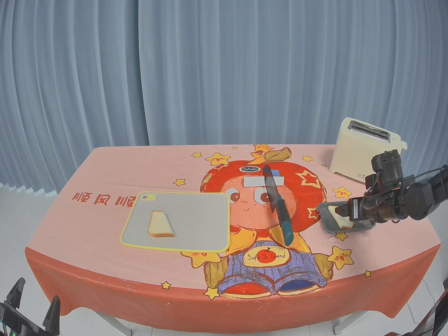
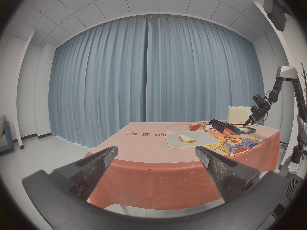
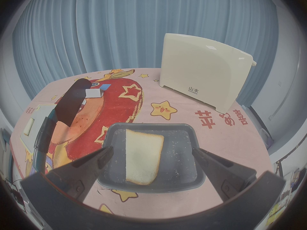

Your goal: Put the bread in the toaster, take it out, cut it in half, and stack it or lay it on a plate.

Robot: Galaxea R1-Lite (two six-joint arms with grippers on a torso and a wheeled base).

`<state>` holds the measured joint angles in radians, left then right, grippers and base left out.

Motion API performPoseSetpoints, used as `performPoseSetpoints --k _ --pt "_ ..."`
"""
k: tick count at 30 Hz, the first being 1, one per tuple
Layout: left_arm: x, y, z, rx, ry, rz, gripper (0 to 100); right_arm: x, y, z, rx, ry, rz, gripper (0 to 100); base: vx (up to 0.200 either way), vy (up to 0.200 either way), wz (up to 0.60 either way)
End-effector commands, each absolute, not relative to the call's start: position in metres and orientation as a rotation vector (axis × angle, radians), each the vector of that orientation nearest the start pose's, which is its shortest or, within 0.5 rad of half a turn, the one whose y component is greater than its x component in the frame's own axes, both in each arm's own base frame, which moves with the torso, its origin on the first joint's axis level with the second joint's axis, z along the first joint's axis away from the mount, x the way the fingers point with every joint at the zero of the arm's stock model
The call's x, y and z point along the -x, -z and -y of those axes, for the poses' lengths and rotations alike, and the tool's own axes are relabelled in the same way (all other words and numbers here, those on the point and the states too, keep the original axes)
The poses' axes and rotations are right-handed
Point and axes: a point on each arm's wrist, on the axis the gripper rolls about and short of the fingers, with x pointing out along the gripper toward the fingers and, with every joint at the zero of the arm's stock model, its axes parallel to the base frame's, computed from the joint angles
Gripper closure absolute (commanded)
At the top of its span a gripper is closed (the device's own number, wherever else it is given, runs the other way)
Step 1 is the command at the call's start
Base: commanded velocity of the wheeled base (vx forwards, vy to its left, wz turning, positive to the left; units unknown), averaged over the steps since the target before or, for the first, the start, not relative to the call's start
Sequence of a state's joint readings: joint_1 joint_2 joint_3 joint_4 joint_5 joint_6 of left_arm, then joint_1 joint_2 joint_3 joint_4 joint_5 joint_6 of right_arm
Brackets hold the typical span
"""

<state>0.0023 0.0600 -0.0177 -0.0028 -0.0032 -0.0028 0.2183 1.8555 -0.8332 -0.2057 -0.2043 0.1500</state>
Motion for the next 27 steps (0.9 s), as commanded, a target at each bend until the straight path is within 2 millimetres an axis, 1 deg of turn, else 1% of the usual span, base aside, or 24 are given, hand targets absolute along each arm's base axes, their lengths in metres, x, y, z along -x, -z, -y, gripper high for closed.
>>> performPoseSetpoints --k 1,7,13,19,21,24,27 --pt "0.018 -0.077 0.000 0.003 0.000 -0.057 0 -0.303 -0.105 -0.063 0.027 0.046 -0.794 0 0.000 0.000 0.00" --pt "0.018 -0.077 0.000 0.003 0.000 -0.057 0 -0.303 -0.104 -0.064 0.030 0.043 -0.796 0 0.000 0.000 0.00" --pt "0.018 -0.077 0.000 0.003 0.000 -0.057 0 -0.301 -0.108 -0.063 0.027 0.041 -0.782 0 0.000 0.000 0.00" --pt "0.018 -0.077 0.000 0.006 -0.003 -0.057 0 -0.285 -0.134 -0.065 0.014 0.019 -0.703 0 0.000 0.000 0.00" --pt "0.018 -0.077 0.000 0.008 -0.003 -0.057 0 -0.276 -0.145 -0.066 0.009 0.005 -0.668 0 0.000 0.000 0.00" --pt "0.018 -0.077 0.000 0.008 -0.003 -0.057 0 -0.266 -0.148 -0.071 0.018 -0.020 -0.660 0 0.000 0.000 0.00" --pt "0.018 -0.077 0.000 0.006 -0.003 -0.058 0 -0.261 -0.149 -0.075 0.024 -0.041 -0.657 0 0.000 0.000 0.00"
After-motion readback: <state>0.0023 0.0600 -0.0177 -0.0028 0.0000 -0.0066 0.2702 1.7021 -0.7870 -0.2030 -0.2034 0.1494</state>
